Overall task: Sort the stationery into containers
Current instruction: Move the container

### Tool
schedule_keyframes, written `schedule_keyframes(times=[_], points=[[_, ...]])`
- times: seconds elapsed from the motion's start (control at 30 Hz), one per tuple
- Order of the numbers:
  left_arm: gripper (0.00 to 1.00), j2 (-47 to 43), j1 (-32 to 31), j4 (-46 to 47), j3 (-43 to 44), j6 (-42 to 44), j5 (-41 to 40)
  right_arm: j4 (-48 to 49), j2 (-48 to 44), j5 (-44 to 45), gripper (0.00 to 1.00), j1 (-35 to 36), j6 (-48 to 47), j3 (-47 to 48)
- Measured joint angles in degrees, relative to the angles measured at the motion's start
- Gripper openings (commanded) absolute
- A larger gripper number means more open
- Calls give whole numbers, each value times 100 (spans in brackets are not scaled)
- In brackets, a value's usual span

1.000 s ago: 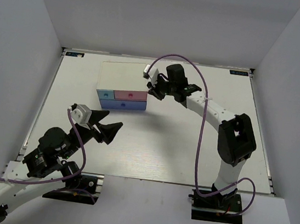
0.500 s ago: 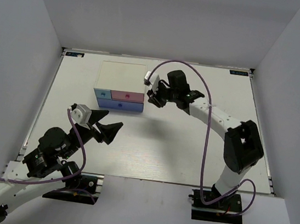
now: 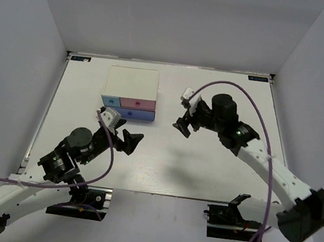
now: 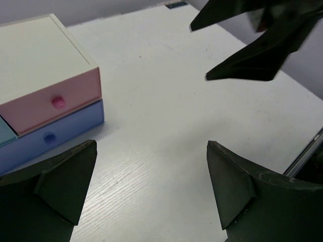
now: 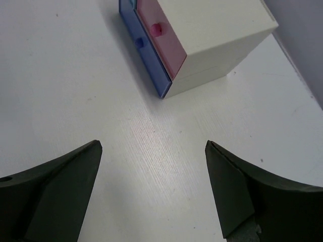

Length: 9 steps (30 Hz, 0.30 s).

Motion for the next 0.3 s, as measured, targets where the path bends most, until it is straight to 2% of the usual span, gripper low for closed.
schedule_keyframes(times=[0.3], points=[[99,514,0,-103,39,15,168,260,-2090,868,90,13,479,-1241]])
